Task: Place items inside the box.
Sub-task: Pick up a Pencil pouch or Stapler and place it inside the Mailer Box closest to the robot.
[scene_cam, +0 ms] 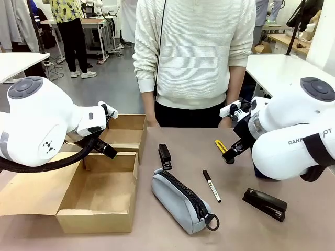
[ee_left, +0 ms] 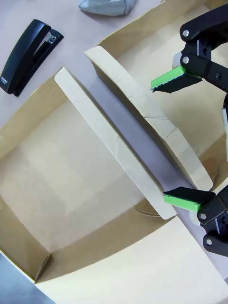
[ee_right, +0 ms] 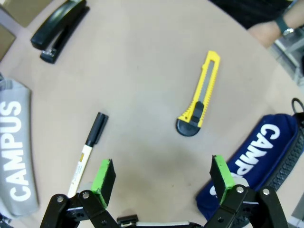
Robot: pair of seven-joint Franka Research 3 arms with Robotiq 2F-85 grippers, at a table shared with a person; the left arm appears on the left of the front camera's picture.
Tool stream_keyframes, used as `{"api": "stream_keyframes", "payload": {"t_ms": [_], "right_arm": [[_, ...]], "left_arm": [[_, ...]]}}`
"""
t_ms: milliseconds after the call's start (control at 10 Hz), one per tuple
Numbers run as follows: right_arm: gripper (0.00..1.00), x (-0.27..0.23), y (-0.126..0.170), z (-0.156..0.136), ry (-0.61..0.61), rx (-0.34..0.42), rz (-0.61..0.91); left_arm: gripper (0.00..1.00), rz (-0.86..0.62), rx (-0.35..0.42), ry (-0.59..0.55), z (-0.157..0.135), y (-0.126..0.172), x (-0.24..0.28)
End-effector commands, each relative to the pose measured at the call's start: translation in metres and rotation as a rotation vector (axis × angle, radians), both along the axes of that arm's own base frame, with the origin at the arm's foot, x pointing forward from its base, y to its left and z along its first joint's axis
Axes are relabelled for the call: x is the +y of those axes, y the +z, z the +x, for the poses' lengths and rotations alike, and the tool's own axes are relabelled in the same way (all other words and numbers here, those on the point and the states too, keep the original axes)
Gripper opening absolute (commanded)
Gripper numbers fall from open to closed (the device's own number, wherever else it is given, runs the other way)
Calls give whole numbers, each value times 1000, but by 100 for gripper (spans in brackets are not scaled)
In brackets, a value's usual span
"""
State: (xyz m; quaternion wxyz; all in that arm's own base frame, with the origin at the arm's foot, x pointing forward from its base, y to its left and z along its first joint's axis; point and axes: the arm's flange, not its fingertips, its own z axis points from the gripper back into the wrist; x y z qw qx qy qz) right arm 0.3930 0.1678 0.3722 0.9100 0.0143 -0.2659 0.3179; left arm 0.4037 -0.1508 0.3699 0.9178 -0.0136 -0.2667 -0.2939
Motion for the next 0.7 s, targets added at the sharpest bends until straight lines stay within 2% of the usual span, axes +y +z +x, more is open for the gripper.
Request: {"api": "stream_keyframes", "payload": {"t_ms": [0, 100, 200, 300, 400, 500, 600], "right_arm": [[100, -15, 50, -13, 11, 100, -7], [100, -32, 88, -31, -27, 133, 46], [100, -57, 120, -51, -107, 176, 188], [100, -101, 143, -71, -149, 235, 407], [100, -147, 152, -83, -259, 269, 580], [100, -202, 153, -96, -307, 285, 780], [100, -267, 150, -110, -354, 242, 1061]], "left_arm": [[100, -94, 18, -68, -17, 33, 7], [100, -209, 61, -88, -38, 71, 23], [100, -253, 72, 16, -52, 98, 44], [100, -380, 114, -49, -69, 117, 77], [100, -541, 174, -157, -85, 128, 119], [100, -689, 165, -134, -98, 131, 173], [100, -891, 115, -65, -113, 125, 235]]}}
